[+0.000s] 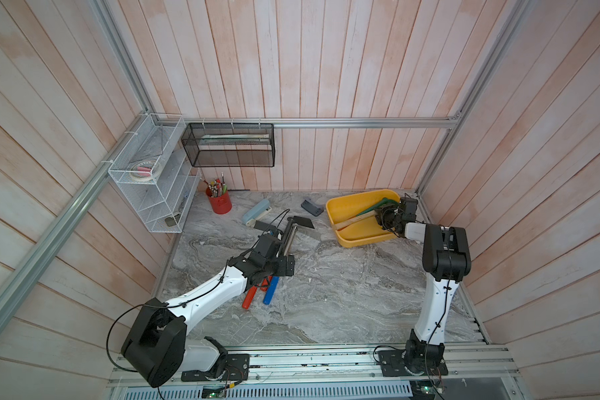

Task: Put the small hoe into the storage box
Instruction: Place the hoe in the storage box.

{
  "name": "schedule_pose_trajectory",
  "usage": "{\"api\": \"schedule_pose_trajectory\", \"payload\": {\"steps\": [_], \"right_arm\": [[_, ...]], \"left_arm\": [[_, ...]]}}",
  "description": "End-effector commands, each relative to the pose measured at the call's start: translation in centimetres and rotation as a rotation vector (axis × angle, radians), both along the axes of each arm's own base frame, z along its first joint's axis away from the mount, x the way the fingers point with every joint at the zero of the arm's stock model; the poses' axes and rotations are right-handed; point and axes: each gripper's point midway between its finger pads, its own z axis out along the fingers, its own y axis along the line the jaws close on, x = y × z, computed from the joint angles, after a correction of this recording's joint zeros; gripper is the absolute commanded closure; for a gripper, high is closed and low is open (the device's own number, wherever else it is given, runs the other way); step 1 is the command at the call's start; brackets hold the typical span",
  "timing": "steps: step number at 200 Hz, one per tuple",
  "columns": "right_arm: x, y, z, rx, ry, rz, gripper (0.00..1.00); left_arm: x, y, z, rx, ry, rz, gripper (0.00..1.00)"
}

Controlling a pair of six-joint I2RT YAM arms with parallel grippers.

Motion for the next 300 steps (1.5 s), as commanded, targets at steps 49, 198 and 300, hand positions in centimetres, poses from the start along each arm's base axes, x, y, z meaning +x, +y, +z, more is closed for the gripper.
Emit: {"api": "schedule_pose_trajectory", "payload": {"steps": [49,198,300], "right_arm": [[1.3,-0.9,1.8,-0.030,-0.067,-0.005,0.66],[0.6,-0.6,2.7,-0.037,-0.064,0.015,0.45],[-1.3,-0.5,3.8,-0.039,-0.072,0.016,0.43]], "left_arm": [[-0.1,0.6,0.2,0.018,-0.012,0.001,0.00],[-0.4,1.0,0.3,0.013,-0.017,0.008,0.00],[-0.5,1.2,0.0,0.023,-0.001,0.016,0.00]]}}
